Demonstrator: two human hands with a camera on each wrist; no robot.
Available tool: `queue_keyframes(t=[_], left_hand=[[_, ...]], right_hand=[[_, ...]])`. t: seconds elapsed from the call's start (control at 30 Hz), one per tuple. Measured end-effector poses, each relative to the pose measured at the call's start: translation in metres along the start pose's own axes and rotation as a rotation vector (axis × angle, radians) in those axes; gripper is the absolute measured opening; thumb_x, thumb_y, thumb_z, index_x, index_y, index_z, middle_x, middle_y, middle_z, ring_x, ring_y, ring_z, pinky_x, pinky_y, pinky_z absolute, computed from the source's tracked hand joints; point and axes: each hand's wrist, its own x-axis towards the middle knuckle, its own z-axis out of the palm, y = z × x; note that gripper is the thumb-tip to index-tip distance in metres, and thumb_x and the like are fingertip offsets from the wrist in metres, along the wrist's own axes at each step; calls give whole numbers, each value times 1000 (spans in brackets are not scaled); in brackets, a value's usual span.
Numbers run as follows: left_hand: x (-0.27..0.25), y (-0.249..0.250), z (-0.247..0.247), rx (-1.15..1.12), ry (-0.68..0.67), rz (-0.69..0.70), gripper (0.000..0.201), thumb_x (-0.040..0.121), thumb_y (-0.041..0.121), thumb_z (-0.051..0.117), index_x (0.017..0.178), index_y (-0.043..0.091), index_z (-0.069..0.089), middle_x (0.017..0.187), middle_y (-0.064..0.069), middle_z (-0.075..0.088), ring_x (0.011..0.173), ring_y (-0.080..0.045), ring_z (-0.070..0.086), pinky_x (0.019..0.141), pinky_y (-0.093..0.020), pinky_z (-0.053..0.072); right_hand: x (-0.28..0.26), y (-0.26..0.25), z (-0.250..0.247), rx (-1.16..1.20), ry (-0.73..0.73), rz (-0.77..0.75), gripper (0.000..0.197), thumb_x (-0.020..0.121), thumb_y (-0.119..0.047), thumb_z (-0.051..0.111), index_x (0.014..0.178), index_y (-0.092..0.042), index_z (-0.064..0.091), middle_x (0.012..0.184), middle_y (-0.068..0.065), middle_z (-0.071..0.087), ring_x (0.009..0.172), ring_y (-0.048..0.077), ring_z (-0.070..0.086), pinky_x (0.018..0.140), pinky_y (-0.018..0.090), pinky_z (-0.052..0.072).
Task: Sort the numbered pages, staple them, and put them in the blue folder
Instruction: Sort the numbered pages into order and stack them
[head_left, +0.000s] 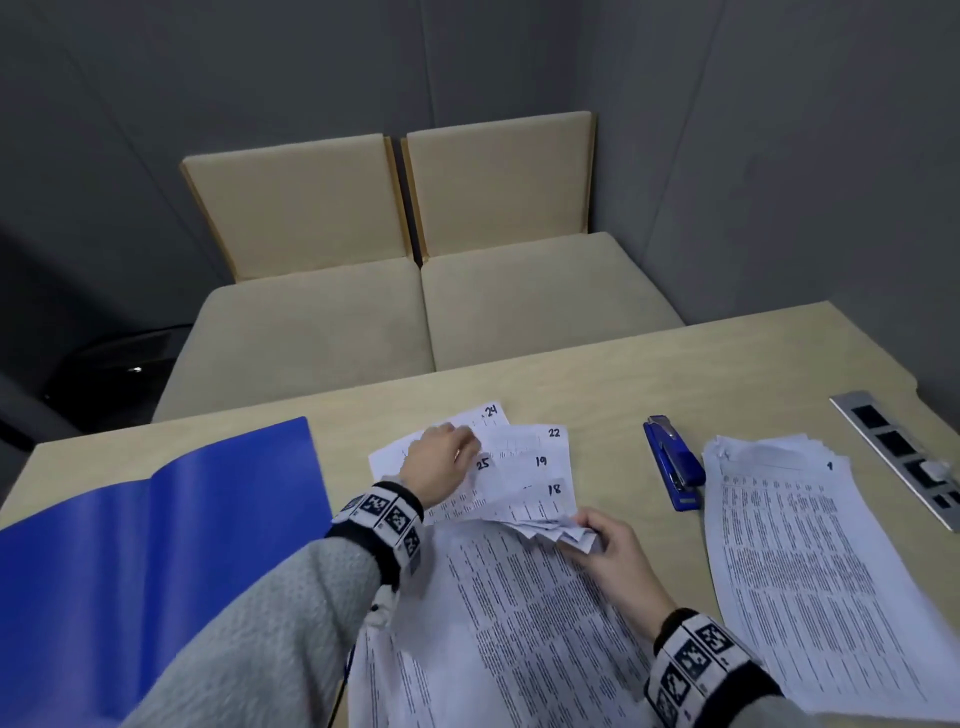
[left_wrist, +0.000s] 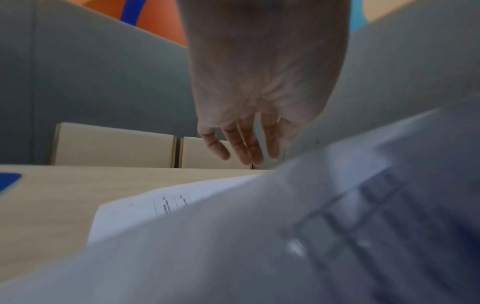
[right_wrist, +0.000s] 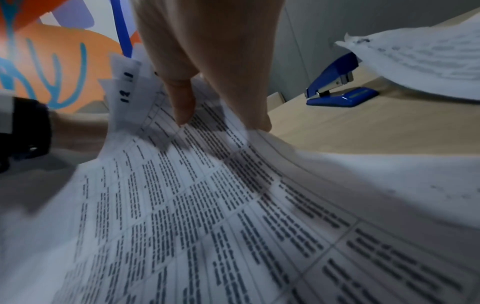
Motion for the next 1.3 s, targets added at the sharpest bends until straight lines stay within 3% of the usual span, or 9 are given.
queue_keyframes(t=[0.1, 0.3, 0.43, 0.6, 0.83, 0.97, 1.13, 1.23, 1.3], left_hand=[[19, 0, 11, 122, -96, -53, 31, 99, 28, 35, 121, 18, 54, 123, -2, 57, 111, -25, 52, 94, -42, 39], [34, -10, 19, -285, -115, -216, 26, 96, 23, 46, 98, 9, 69, 105, -8, 69, 99, -23, 62, 81, -28, 45], [26, -15, 12, -189, -294, -113, 20, 84, 28, 68, 98, 15, 72, 99, -1, 70, 93, -14, 62, 85, -27, 48], [11, -9, 9, -113, -307, 51, 22, 87, 33, 64, 83, 13, 71, 77, 1, 67, 69, -10, 56, 68, -27, 46], [-12, 5, -7, -354, 9, 51, 15, 81, 22, 71, 67, 17, 69, 67, 2, 69, 60, -6, 58, 60, -17, 45], [-24, 4, -24, -573, 75, 5, 12, 80, 21, 74, 73, 11, 71, 72, -2, 70, 63, -6, 60, 63, -23, 49], [-40, 13, -59, -190, 315, 198, 9, 91, 19, 59, 86, 13, 64, 77, 3, 69, 70, -15, 64, 68, -36, 53], [-58, 27, -92, 45, 617, 257, 9, 95, 12, 49, 94, 7, 56, 77, -8, 67, 60, -25, 60, 54, -33, 48], [-69, 36, -121, 130, 814, 314, 9, 91, 3, 49, 97, 3, 57, 78, -13, 67, 59, -18, 57, 54, -25, 40]], right_hand=[[-1, 4, -3, 37, -6, 30, 17, 80, -1, 70, 72, -11, 59, 73, 0, 66, 67, 4, 56, 60, 15, 42], [1, 14, -11, 44, 12, 63, 11, 82, -9, 70, 78, -8, 61, 73, 3, 60, 68, 10, 49, 59, 22, 35], [4, 18, -14, 62, 4, 53, 10, 82, -4, 69, 82, -1, 60, 74, 4, 62, 73, 14, 54, 65, 26, 38], [2, 14, -12, 119, -15, 81, 13, 78, 0, 71, 75, -9, 62, 78, 8, 65, 72, 12, 57, 62, 20, 42], [1, 15, -30, 173, 27, 182, 30, 78, 7, 66, 101, -1, 48, 101, 21, 67, 87, 28, 64, 78, 38, 54], [-2, 13, -36, 231, 37, 176, 56, 77, 8, 67, 122, -18, 47, 115, 12, 61, 104, 33, 61, 87, 42, 51], [-12, -1, -34, 121, -128, 151, 12, 84, 11, 53, 91, 10, 63, 83, 19, 68, 72, 27, 61, 62, 29, 46], [-12, -6, -34, 72, -173, 168, 19, 88, 9, 49, 82, 5, 67, 81, 23, 63, 63, 24, 58, 53, 30, 43], [-13, -11, -35, 81, -217, 174, 11, 85, 1, 56, 83, 3, 67, 88, 24, 62, 74, 29, 58, 60, 34, 47]])
